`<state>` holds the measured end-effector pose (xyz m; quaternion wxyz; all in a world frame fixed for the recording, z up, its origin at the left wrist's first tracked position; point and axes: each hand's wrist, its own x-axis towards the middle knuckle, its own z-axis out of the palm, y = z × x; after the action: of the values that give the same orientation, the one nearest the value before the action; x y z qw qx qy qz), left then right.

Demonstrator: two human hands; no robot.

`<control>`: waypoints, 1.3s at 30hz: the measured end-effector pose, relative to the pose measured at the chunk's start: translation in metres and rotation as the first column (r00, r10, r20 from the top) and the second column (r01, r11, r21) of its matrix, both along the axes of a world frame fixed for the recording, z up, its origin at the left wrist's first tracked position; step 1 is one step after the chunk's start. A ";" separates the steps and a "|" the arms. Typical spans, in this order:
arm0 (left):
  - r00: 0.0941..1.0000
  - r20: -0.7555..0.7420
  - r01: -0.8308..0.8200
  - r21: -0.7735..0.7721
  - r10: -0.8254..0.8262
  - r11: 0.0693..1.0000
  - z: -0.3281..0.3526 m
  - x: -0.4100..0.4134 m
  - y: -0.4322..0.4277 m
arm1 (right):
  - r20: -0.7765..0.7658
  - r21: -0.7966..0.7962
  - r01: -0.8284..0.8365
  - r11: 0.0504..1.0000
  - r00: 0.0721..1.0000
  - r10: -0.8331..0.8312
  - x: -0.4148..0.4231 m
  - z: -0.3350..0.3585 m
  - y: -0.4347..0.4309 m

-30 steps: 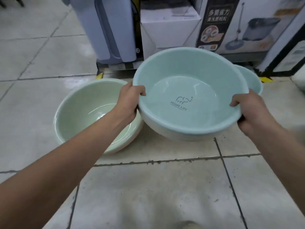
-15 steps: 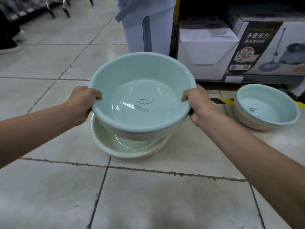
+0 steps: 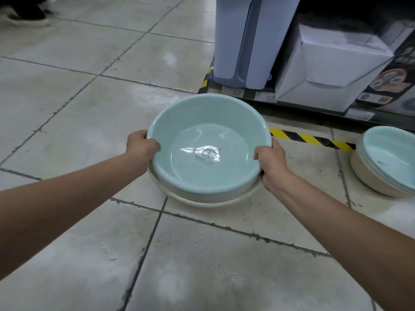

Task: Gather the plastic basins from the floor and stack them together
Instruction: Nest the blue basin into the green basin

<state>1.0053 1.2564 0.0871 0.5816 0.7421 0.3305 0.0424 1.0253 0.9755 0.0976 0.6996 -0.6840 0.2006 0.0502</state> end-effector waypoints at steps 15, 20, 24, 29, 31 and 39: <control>0.975 0.177 -0.152 0.082 0.136 0.985 -0.035 -0.001 -0.030 | 0.029 -0.096 0.060 0.994 0.998 -0.057 0.021 -0.023 0.005; 0.975 0.209 -0.097 0.096 0.075 0.991 -0.039 -0.010 -0.027 | 0.035 -0.136 0.052 0.989 0.998 -0.047 0.025 -0.024 0.008; 0.971 0.233 -0.074 0.133 0.041 0.988 -0.035 -0.017 -0.029 | 0.019 -0.170 0.041 0.985 0.999 -0.039 0.029 -0.023 0.010; 0.985 0.164 -0.001 0.327 -0.056 0.945 -0.032 -0.021 -0.023 | 0.004 -0.189 0.033 0.981 0.999 -0.033 0.030 -0.024 0.009; 0.988 0.123 0.035 0.434 -0.097 0.900 -0.027 -0.021 -0.021 | 0.006 -0.205 0.023 0.979 1.000 -0.022 0.031 -0.024 0.008; 0.980 0.018 0.144 0.617 -0.197 0.774 -0.026 -0.016 -0.008 | 0.051 -0.454 -0.065 0.888 0.994 0.099 0.030 -0.035 0.006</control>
<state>0.9897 1.2482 0.0610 0.3242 0.9147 0.2066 0.1244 1.0551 0.9820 0.0625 0.5256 -0.8370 0.1518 0.0067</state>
